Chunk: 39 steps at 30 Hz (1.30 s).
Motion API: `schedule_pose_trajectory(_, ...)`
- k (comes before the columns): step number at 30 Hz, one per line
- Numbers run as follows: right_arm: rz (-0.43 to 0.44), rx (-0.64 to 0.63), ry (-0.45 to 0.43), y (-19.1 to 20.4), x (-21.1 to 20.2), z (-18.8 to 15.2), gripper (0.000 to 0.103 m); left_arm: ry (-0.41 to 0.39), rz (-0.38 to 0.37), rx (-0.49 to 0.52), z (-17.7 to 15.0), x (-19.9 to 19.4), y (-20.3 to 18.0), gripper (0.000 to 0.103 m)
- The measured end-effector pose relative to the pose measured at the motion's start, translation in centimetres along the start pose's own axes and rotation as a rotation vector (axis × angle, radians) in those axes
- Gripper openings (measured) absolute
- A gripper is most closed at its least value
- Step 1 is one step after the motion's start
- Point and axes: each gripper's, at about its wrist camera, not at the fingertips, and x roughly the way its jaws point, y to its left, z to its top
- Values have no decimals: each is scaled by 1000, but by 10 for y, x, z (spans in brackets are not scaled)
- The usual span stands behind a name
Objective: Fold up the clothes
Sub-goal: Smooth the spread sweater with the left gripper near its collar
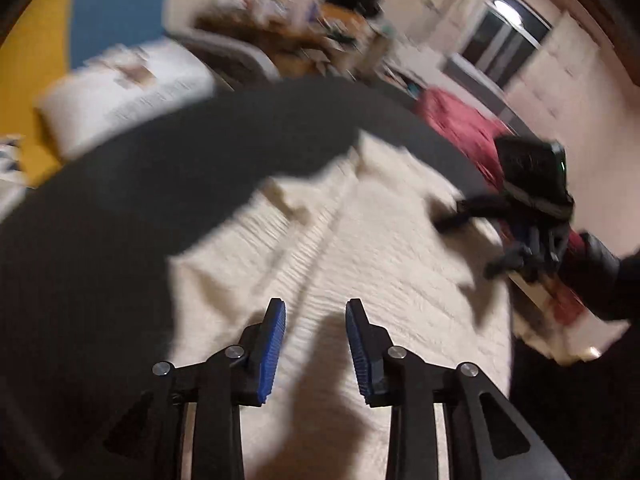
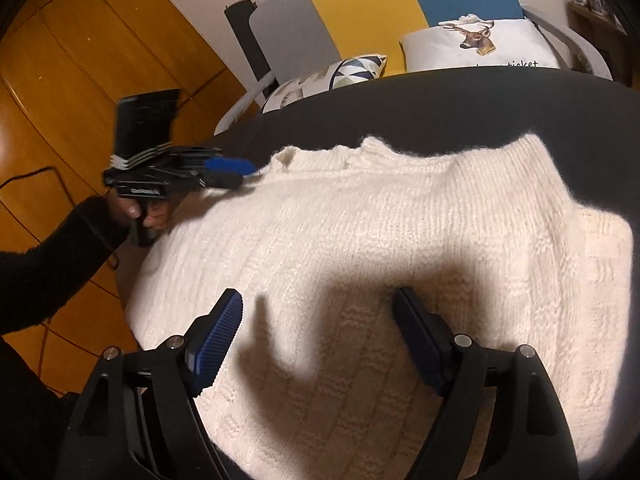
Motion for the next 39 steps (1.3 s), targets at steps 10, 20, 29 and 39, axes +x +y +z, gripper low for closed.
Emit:
schedule_pose_trajectory(10,5,-31,10,1,-3,-1,84,43,-76,-48,11,6,2,8)
schedule_pose_trajectory(20,-106,-133,-54,28,-20,26,84,-231,158,-60,-1,-30,-20,4)
schedule_pose_trajectory(29,-343,-88,33,-9,18,31,83,-290,275,-150,-16,-21,-7,4)
schedule_pose_trajectory(39,-363,-57,17,-25,17,56,81,-174,281,-148,-10,-7,-7,16)
